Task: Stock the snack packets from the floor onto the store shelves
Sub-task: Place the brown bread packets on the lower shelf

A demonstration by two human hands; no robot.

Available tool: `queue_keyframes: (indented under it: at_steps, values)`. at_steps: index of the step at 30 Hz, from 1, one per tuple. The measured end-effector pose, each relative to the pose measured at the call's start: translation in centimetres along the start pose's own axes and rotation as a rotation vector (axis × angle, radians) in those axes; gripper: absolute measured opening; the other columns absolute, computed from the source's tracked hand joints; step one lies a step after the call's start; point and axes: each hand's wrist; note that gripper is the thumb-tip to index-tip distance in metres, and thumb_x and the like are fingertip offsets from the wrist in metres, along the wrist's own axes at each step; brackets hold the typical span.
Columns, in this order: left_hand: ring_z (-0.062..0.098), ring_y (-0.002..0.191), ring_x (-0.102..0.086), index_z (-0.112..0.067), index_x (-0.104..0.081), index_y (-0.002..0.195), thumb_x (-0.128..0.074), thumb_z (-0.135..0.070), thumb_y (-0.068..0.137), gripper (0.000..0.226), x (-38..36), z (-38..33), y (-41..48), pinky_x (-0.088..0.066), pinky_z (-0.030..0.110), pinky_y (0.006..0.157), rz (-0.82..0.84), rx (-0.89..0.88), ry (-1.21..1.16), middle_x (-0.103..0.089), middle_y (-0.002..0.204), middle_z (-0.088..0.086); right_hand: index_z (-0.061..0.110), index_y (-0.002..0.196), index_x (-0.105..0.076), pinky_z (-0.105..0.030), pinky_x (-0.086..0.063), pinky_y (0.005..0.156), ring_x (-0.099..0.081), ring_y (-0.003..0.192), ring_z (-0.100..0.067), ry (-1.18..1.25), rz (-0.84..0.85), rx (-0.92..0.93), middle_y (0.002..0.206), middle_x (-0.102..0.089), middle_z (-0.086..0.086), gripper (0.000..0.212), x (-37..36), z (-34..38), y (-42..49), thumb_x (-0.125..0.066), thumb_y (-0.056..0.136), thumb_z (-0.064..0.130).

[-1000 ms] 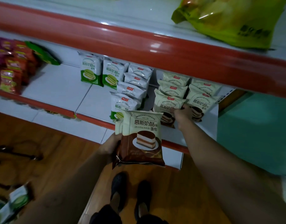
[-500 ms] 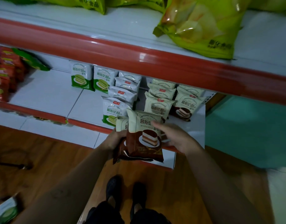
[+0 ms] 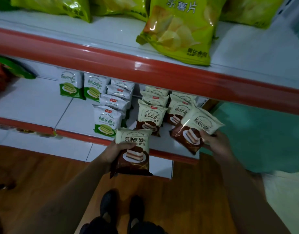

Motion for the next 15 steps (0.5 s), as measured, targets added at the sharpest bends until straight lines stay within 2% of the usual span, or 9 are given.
queue_keyframes:
  at_steps: [3,6,10,15]
  values:
    - [0.031,0.085,-0.076,-0.007,-0.064,0.119,-0.068,-0.014,0.089,0.032,-0.1,0.4,-0.1,-0.062,0.033,0.066,-0.008,0.008,0.019,-0.076,0.105,0.018,0.012,0.115,-0.065,-0.045,-0.055,0.089,-0.067,0.101,-0.026,-0.187,-0.153,0.094,0.113,-0.07,-0.008,0.035,-0.3,0.1,2.4,-0.076,0.082,0.017]
    - [0.034,0.093,-0.074,-0.008,-0.064,0.123,-0.069,-0.017,0.087,0.037,-0.2,0.7,0.0,-0.061,0.038,0.077,-0.006,0.0,0.056,-0.076,0.107,0.016,0.009,0.117,-0.064,-0.041,-0.054,0.09,-0.065,0.106,-0.027,-0.327,-0.172,0.118,0.118,-0.068,-0.01,0.039,-2.3,-0.5,4.6,-0.076,0.08,0.016]
    - [0.036,0.098,-0.073,-0.011,-0.063,0.125,-0.071,-0.021,0.085,0.042,-0.3,0.5,0.0,-0.06,0.043,0.084,-0.006,-0.014,0.08,-0.076,0.108,0.015,0.007,0.121,-0.061,-0.031,-0.051,0.086,-0.063,0.11,-0.026,-0.288,-0.142,0.085,0.121,-0.067,-0.009,0.042,-5.0,-1.9,6.6,-0.075,0.081,0.011]
    - [0.032,0.092,-0.075,-0.011,-0.063,0.124,-0.069,-0.021,0.085,0.04,-0.3,-0.5,-0.1,-0.061,0.038,0.075,0.009,-0.033,0.086,-0.077,0.107,0.014,0.006,0.118,-0.059,-0.027,-0.046,0.082,-0.062,0.112,-0.029,-0.28,-0.18,0.09,0.122,-0.065,-0.011,0.037,-6.6,-2.0,8.4,-0.073,0.084,0.01]
Point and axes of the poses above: each hand's wrist, its own y-axis towards the middle knuckle, its own x-axis out of the back of the hand, z = x × y
